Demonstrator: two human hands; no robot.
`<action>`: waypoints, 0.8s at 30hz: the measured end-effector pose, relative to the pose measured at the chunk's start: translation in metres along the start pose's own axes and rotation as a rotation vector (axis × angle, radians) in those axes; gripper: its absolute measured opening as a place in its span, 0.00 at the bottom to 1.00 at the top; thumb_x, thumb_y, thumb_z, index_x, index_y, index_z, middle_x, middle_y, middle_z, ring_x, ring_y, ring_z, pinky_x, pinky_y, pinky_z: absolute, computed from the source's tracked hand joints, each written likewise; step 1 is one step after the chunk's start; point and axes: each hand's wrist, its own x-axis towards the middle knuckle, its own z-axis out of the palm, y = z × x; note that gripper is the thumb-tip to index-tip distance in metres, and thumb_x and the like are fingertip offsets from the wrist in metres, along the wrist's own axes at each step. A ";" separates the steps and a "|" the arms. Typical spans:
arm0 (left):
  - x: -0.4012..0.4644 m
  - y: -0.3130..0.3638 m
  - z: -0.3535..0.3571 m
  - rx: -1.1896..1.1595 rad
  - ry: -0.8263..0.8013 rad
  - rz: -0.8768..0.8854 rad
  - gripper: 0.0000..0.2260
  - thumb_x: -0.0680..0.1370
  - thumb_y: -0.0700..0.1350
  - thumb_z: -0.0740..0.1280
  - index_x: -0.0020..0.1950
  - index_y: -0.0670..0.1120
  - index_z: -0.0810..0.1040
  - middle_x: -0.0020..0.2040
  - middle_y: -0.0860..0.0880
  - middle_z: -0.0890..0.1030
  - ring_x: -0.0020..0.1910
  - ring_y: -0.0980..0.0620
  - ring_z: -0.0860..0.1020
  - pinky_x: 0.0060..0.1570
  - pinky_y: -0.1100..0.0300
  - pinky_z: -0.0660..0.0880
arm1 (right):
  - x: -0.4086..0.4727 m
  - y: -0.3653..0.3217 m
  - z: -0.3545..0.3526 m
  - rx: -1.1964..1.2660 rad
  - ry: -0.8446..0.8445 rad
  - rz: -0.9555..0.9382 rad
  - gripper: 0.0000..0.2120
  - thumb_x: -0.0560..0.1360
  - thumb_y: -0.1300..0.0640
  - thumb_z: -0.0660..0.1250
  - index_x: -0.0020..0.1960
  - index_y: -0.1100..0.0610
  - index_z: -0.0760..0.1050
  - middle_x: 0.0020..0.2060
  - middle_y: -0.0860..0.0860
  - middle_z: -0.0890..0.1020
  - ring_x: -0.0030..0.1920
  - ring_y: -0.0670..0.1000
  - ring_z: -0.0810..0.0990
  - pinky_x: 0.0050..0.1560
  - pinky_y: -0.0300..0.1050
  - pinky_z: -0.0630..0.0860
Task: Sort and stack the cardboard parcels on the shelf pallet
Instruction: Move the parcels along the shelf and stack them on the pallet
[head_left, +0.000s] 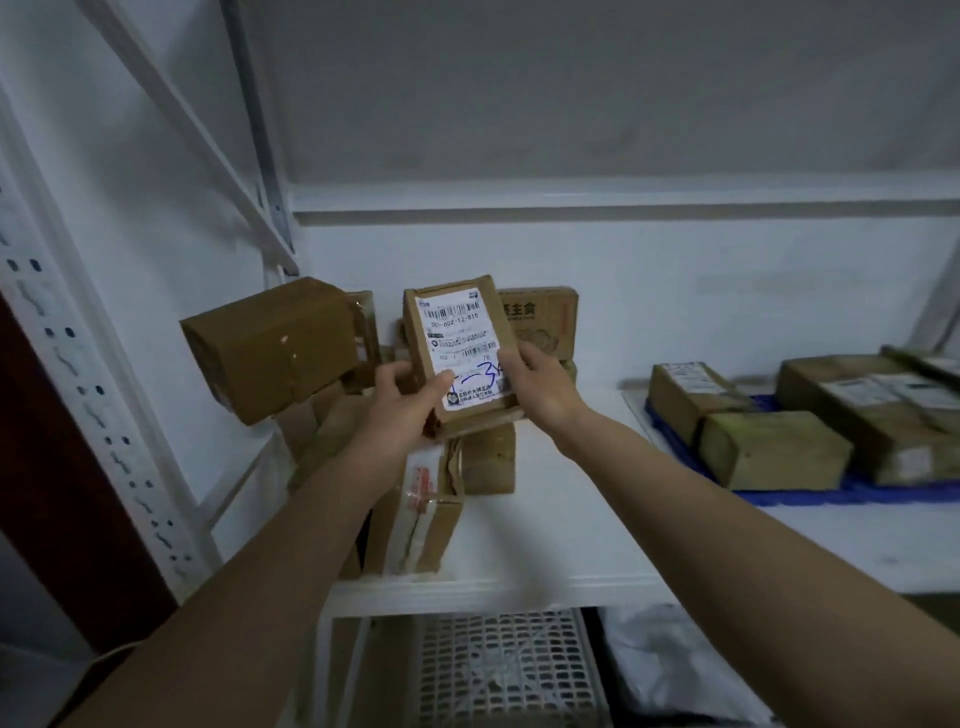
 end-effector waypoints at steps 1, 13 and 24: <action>-0.003 0.000 0.009 -0.024 -0.037 0.008 0.26 0.75 0.54 0.70 0.70 0.57 0.64 0.61 0.48 0.79 0.55 0.45 0.80 0.53 0.44 0.79 | -0.004 0.003 -0.008 0.014 -0.001 0.017 0.15 0.80 0.50 0.54 0.58 0.55 0.75 0.54 0.54 0.81 0.54 0.55 0.78 0.57 0.53 0.74; 0.001 -0.006 0.129 -0.030 -0.219 0.009 0.21 0.78 0.49 0.67 0.70 0.62 0.68 0.54 0.52 0.83 0.48 0.49 0.83 0.40 0.53 0.81 | -0.011 0.073 -0.107 0.143 0.118 0.089 0.14 0.80 0.52 0.52 0.50 0.53 0.76 0.41 0.46 0.80 0.40 0.46 0.77 0.38 0.39 0.73; 0.064 0.013 0.368 0.041 -0.372 -0.014 0.16 0.80 0.52 0.64 0.67 0.59 0.71 0.55 0.52 0.83 0.50 0.52 0.82 0.50 0.53 0.80 | 0.072 0.178 -0.315 0.009 0.266 0.239 0.15 0.81 0.52 0.50 0.53 0.56 0.75 0.50 0.55 0.80 0.51 0.57 0.79 0.54 0.53 0.76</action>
